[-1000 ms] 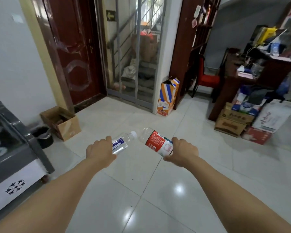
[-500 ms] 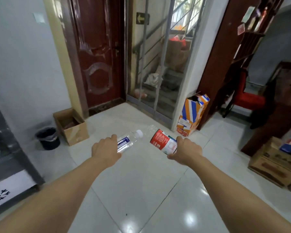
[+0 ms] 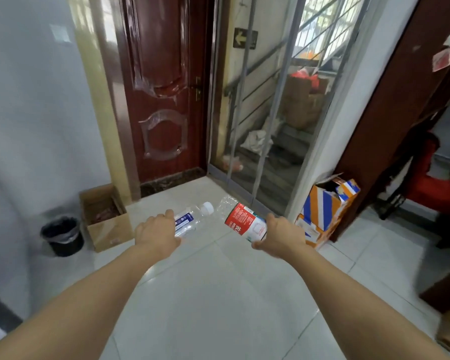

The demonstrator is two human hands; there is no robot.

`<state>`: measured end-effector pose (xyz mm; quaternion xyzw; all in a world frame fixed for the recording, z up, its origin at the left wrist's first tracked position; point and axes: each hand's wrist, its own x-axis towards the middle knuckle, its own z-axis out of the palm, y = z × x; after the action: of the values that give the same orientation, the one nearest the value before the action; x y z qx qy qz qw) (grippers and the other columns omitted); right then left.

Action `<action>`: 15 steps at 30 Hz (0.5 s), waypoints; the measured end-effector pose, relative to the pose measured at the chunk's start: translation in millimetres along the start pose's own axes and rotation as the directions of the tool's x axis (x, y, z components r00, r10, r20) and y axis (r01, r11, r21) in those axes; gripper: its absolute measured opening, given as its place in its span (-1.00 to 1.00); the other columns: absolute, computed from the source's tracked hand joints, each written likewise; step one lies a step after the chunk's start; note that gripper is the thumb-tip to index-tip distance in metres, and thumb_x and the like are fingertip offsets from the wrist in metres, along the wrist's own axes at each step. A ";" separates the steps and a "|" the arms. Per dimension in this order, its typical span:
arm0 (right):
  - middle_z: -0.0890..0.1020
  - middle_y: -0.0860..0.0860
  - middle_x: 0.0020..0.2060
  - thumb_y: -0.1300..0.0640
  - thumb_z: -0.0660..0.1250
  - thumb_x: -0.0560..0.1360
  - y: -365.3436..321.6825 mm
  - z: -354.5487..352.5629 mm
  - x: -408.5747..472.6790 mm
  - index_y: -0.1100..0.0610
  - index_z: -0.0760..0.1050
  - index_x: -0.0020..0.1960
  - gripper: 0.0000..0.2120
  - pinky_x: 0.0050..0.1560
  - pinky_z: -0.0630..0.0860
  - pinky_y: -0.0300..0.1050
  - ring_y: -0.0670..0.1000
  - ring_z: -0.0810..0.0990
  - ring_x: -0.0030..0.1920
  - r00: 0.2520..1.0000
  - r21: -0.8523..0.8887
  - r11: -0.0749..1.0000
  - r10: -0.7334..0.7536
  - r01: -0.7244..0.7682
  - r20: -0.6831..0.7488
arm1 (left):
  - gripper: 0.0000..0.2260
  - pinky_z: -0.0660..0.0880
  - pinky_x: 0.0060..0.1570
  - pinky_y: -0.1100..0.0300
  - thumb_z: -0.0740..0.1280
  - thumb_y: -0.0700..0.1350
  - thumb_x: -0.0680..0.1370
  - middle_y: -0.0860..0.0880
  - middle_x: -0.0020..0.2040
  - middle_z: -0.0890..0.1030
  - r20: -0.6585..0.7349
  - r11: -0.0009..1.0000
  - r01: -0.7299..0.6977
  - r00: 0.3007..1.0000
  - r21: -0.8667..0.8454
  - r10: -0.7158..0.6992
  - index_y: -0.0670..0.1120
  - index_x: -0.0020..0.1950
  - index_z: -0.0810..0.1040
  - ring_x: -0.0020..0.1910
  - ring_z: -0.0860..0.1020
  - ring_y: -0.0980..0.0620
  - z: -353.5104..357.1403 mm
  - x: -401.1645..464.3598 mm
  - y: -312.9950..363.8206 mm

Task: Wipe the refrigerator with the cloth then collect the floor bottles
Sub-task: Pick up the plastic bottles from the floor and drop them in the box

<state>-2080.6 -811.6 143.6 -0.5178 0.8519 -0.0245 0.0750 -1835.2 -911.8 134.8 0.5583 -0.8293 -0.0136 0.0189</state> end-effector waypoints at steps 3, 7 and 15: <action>0.53 -0.06 -0.02 -0.23 0.44 0.33 6.5 -12.5 62.7 -0.03 0.31 0.25 -0.39 -0.21 0.53 -0.13 -0.01 0.59 -0.04 1.000 -0.017 1.000 -0.013 0.012 -0.004 | -0.56 0.42 -0.03 0.08 0.35 0.08 0.46 -0.09 0.12 0.55 0.000 1.000 0.012 1.000 -0.028 -0.012 -0.08 0.21 0.31 0.09 0.52 -0.11 -1.2 62.8 16.1; 0.53 -0.03 0.01 -0.24 0.43 0.33 14.6 -30.5 139.4 0.00 0.31 0.26 -0.38 -0.16 0.55 -0.10 0.01 0.59 -0.04 1.000 -0.027 0.999 -0.023 0.023 -0.008 | -0.56 0.42 -0.04 0.09 0.34 0.10 0.44 -0.07 0.13 0.55 -0.041 0.999 0.031 0.999 0.012 -0.030 -0.07 0.21 0.32 0.11 0.53 -0.09 -5.7 139.1 32.7; 0.54 -0.02 0.06 -0.23 0.43 0.35 17.9 -48.6 320.8 0.00 0.31 0.27 -0.38 -0.17 0.49 -0.15 0.00 0.58 0.00 0.985 -0.041 0.984 -0.172 0.171 -0.012 | -0.56 0.44 -0.03 0.08 0.34 0.12 0.44 -0.07 0.13 0.56 -0.057 0.982 0.185 0.982 0.046 -0.183 -0.06 0.19 0.31 0.10 0.53 -0.09 1.2 289.1 50.3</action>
<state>-2249.0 -1089.2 156.7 -0.5904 0.8050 -0.0181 0.0556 -1990.5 -1160.7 140.4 0.6330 -0.7735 0.0204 0.0252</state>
